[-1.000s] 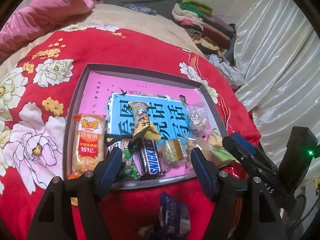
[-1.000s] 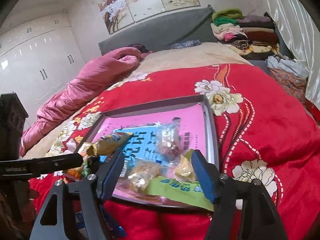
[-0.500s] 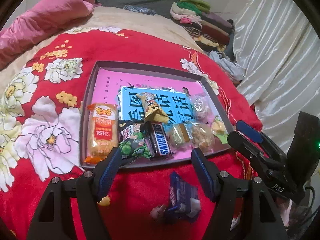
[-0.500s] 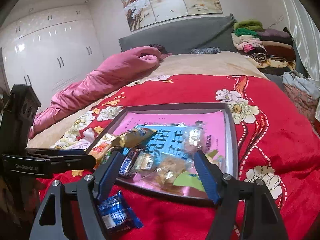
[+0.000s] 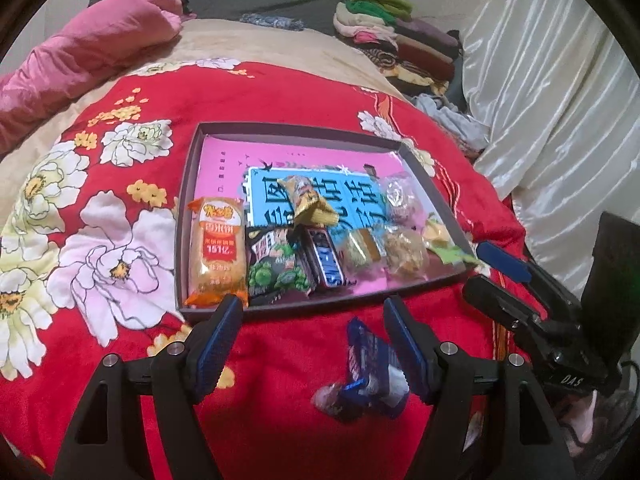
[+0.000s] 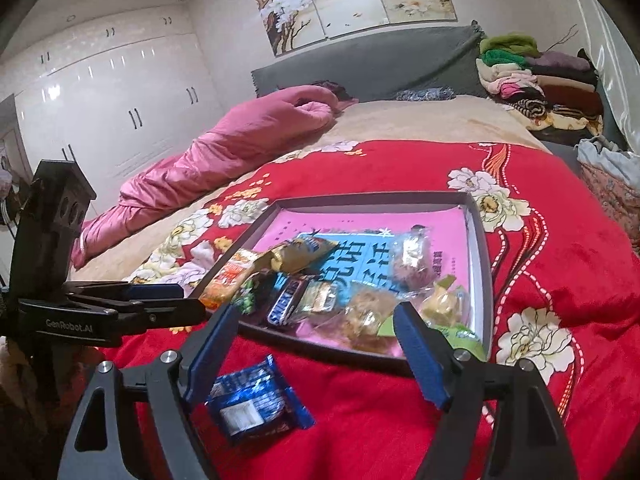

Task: Organize snacks
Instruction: 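Withdraw both tools from the tray toward the blue biscuit packet and chocolate candy, then close the left tool on the chocolate candy while the right tool closes on the blue biscuit packet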

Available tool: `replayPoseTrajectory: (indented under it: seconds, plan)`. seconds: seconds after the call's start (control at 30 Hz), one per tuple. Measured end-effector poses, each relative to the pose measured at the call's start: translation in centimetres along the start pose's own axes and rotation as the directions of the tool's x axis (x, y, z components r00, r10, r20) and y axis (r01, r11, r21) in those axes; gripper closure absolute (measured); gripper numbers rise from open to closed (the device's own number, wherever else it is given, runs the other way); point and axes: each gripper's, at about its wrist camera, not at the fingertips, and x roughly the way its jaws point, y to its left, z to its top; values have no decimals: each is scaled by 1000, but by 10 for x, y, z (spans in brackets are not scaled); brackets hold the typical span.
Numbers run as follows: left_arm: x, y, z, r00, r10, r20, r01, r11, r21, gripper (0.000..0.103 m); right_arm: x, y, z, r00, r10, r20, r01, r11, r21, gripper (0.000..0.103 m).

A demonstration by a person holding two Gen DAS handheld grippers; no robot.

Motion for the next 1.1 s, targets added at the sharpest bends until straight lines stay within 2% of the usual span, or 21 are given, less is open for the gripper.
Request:
replayPoseTrajectory:
  seconds: [0.27, 0.47, 0.63, 0.83, 1.1]
  plan:
    - [-1, 5, -33, 997, 16, -78, -11, 998, 59, 29, 3, 16, -11, 995, 58, -81, -61, 997, -38, 21]
    - [8, 6, -59, 989, 22, -144, -8, 995, 95, 29, 20, 29, -24, 981, 81, -179, -99, 991, -93, 21]
    - [18, -1, -69, 987, 16, -162, 8, 990, 141, 29, 30, 31, -32, 968, 91, -234, -118, 988, -104, 21]
    - [26, -11, -69, 988, -2, -152, 29, 984, 175, 29, 35, 28, -34, 959, 108, -262, -135, 987, -89, 21]
    - [41, -23, -71, 988, -19, -156, 55, 972, 229, 45, 49, 33, -38, 943, 121, -309, -161, 981, -105, 21]
